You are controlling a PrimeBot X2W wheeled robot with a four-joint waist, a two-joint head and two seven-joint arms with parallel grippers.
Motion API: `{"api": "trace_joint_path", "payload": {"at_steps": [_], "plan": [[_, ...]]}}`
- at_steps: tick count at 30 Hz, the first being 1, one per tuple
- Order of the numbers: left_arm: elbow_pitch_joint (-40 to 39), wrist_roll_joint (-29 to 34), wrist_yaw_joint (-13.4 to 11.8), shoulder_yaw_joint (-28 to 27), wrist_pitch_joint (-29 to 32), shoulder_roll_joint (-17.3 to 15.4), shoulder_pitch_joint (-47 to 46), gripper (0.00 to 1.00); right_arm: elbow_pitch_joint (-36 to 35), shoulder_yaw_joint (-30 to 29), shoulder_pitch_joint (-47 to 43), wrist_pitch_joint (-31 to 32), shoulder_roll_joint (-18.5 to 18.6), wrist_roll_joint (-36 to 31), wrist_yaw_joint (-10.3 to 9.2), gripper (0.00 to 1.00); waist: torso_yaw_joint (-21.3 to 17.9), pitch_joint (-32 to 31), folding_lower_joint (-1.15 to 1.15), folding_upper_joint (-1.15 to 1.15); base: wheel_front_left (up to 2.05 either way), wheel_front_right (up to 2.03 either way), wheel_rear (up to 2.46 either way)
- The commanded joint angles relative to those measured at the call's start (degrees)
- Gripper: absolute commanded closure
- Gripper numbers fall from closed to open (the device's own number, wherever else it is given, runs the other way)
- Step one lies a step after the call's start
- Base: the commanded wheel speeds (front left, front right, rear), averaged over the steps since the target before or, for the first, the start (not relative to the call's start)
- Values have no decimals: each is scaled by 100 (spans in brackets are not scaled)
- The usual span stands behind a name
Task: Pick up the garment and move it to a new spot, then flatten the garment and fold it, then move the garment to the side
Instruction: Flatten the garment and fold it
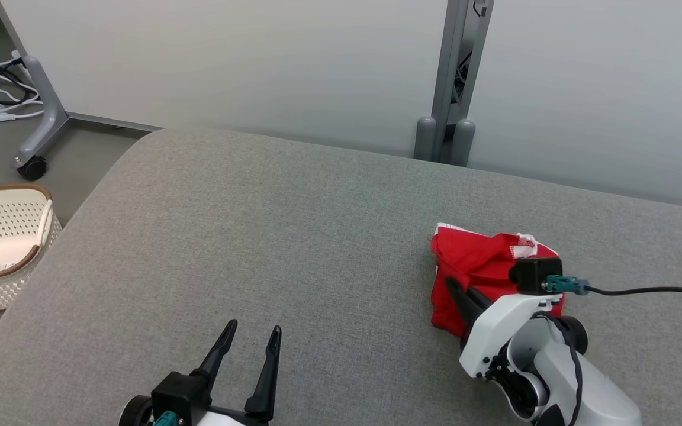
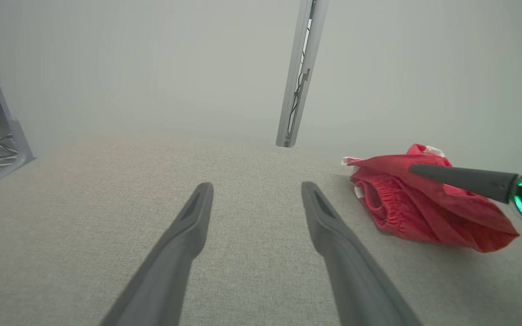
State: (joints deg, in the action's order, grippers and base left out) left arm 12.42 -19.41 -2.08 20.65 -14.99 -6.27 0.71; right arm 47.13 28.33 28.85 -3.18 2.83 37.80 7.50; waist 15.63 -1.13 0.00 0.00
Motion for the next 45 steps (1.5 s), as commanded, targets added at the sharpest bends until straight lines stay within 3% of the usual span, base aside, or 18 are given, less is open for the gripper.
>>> {"api": "trace_joint_path", "payload": {"at_steps": [1,2,3,4,10,18,24,29,34,43,44,45], "plan": [[17,-28,6,-36,-21,-8,-68,0,30,84,53,-12,23,64,-3,100,-19,-1,0,0,0,0,0],[27,-22,8,-39,-21,-5,-73,0,50,135,63,-31,23,88,-3,90,-28,-2,0,0,0,0,0],[37,-22,9,-40,-21,0,-80,0,80,180,74,-47,23,111,-3,61,-37,-6,0,0,0,0,0],[48,-20,8,-40,-21,4,-85,0,119,194,86,-107,25,106,-3,0,-48,-11,0,0,0,0,0],[40,-16,-66,-83,-21,17,-17,0,12,190,62,-683,39,229,-3,0,-208,-84,0,0,0,0,0],[-59,-52,-194,-256,-21,16,17,0,-305,-15,-180,-1162,368,-116,-3,0,-661,-152,0,0,0,0,0],[-147,-114,-264,-395,-21,52,40,0,-991,-679,-657,-1209,533,-668,-3,0,-1102,-162,0,0,0,0,0],[-162,-82,-275,-436,-21,95,83,0,-1803,-1446,-1368,-1208,411,-1519,-3,0,-1337,-162,0,0,0,0,0],[-180,41,-249,-430,-21,122,127,0,-2343,-1837,-2077,-1208,249,-2216,-3,0,-1434,-179,0,0,0,0,0],[-139,174,-194,-479,-21,174,219,0,-2532,-2039,-2667,-1210,75,-2470,-3,0,-1470,-202,0,0,0,0,0],[-136,178,-188,-481,-21,181,217,0,-2513,-2035,-2652,-1210,75,-2470,-3,11,-1465,-201,0,0,0,0,0],[-132,182,-169,-480,-21,186,213,0,-2486,-2013,-2616,-1210,73,-2456,-3,58,-1455,-194,0,0,0,0,0]]}}
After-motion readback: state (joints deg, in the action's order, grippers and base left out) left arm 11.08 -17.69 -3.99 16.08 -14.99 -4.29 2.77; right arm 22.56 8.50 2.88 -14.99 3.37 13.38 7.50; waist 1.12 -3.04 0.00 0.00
